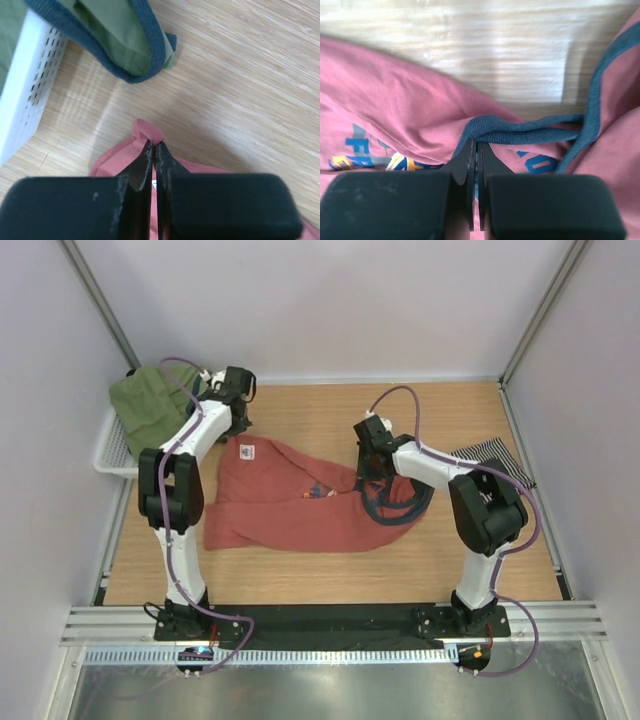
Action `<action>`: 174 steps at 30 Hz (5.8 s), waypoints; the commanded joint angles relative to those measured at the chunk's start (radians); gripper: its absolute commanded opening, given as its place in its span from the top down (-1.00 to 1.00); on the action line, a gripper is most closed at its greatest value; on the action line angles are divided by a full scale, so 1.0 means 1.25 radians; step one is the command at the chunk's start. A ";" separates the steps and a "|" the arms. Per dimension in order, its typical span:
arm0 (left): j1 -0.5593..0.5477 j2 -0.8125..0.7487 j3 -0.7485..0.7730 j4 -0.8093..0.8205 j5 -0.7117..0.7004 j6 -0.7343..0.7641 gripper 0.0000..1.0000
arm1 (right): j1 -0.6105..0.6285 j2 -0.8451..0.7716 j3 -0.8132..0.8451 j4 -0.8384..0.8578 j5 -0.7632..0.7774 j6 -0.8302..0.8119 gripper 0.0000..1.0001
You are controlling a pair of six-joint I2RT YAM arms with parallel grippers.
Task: Fold and stack the tank tops
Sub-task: Flatten the tank top out
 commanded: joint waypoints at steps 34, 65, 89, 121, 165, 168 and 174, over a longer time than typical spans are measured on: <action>0.000 -0.099 -0.067 0.048 -0.003 -0.017 1.00 | -0.020 -0.027 -0.025 0.024 -0.135 0.037 0.12; 0.006 -0.056 0.189 -0.070 0.003 -0.052 1.00 | -0.194 0.044 0.442 -0.123 -0.282 -0.014 0.97; -0.146 -1.105 -0.229 0.141 0.026 -0.011 1.00 | -0.216 -0.851 0.144 -0.053 -0.492 -0.115 0.98; -0.036 -0.138 0.016 0.154 -0.079 -0.117 -0.78 | -0.295 -0.093 0.237 -0.001 -0.224 -0.064 -0.23; -0.123 -0.728 -0.792 0.110 0.191 -0.173 -0.75 | -0.365 -0.137 0.084 -0.057 0.119 -0.023 -0.77; -0.123 -0.764 -0.798 0.075 0.177 -0.190 -0.74 | -0.365 -0.272 -0.076 -0.018 0.043 -0.005 -0.55; -0.123 -0.847 -0.792 -0.066 0.142 -0.250 -0.68 | -0.333 -0.483 -0.295 -0.018 -0.119 -0.034 -0.16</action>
